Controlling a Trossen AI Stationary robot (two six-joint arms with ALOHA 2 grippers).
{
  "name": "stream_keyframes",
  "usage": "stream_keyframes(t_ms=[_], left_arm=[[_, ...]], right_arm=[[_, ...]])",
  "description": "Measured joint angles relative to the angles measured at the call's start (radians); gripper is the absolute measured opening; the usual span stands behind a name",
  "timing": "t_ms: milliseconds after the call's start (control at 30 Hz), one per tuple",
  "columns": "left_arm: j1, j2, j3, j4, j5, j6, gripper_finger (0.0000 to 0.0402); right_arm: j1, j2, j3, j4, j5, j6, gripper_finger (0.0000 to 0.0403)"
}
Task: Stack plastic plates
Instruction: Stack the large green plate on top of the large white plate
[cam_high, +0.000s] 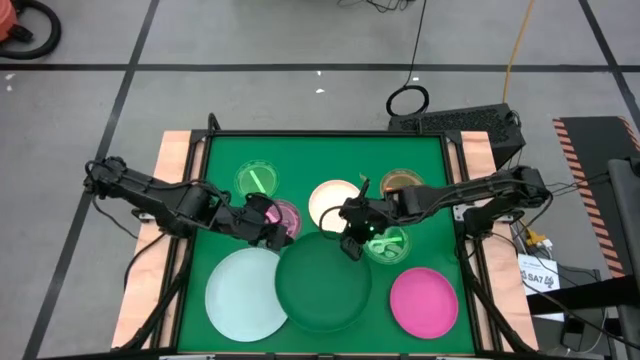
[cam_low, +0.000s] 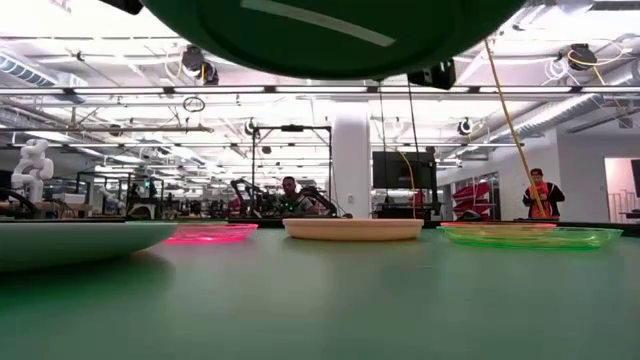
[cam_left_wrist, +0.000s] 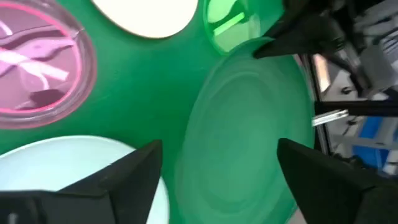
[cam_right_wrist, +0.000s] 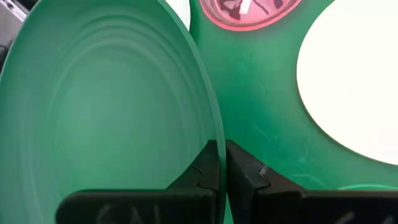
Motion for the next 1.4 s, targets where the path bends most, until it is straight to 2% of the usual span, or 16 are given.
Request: stream_keyframes(t_ms=[267, 467, 567, 700, 1000, 1200, 1400], left_arm=[[-0.006, 0.071, 0.002, -0.002, -0.014, 0.049, 0.0335], [-0.005, 0.122, 0.000, 0.002, -0.015, 0.028, 0.0312], [-0.006, 0.138, 0.000, 0.002, -0.017, 0.018, 0.0280], [-0.005, 0.141, 0.000, -0.001, -0.043, 0.015, 0.0217], [-0.005, 0.142, 0.000, -0.016, -0.050, 0.107, 0.0026], [-0.005, 0.143, -0.001, -0.023, -0.032, 0.142, 0.0014], [-0.012, 0.119, 0.000, -0.065, -0.022, 0.183, 0.0013]], right_arm=[[-0.048, 0.000, 0.003, 0.023, -0.052, -0.030, 0.0005], [-0.066, 0.000, 0.004, 0.025, -0.054, -0.074, 0.0006], [-0.068, 0.000, 0.004, 0.025, -0.054, -0.083, 0.0006], [-0.066, 0.000, 0.004, 0.024, -0.057, -0.083, 0.0007], [-0.066, 0.000, 0.004, 0.020, -0.067, -0.078, 0.0008], [-0.066, -0.001, 0.004, 0.029, -0.059, -0.059, 0.0028], [-0.066, -0.002, 0.004, 0.049, -0.074, 0.023, 0.0078]])
